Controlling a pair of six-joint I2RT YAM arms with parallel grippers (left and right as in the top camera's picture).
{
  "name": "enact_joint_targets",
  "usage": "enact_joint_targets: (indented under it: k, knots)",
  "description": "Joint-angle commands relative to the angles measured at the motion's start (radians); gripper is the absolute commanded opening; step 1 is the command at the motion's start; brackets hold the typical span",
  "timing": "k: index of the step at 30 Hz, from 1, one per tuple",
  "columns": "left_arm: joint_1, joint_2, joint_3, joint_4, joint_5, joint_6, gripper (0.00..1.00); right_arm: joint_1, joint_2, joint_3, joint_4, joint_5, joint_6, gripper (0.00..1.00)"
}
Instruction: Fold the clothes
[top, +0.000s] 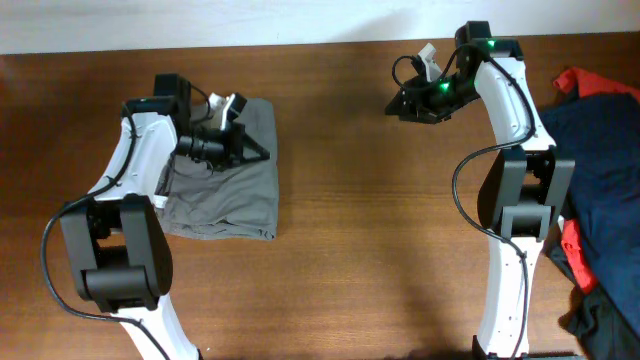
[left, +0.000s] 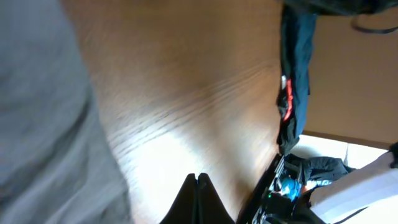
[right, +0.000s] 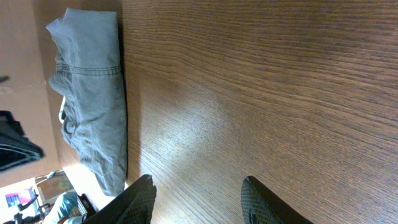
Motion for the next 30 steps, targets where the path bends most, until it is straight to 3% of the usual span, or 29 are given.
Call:
enact_joint_targets:
  k: [1,9,17,27,30]
  knots:
    - [-0.003,-0.003,-0.071,-0.004,-0.035,0.024,0.02,0.004,-0.021,0.014,0.000,-0.002,-0.013,0.50]
    - [-0.001,0.042,-0.230,0.107,-0.056,0.019,0.06,0.005,-0.021,0.014,0.004,-0.002,-0.013,0.50]
    - [0.003,0.114,-0.272,0.106,-0.059,0.036,0.11,0.005,-0.021,0.014,-0.001,-0.003,-0.013,0.50]
    - [0.001,0.014,-0.121,0.024,-0.059,0.076,0.07,0.005,-0.021,0.014,-0.001,-0.002,-0.013,0.50]
    - [0.001,-0.058,-0.045,0.021,-0.108,0.076,0.13,0.005,-0.021,0.014,-0.001,-0.003,-0.013,0.50]
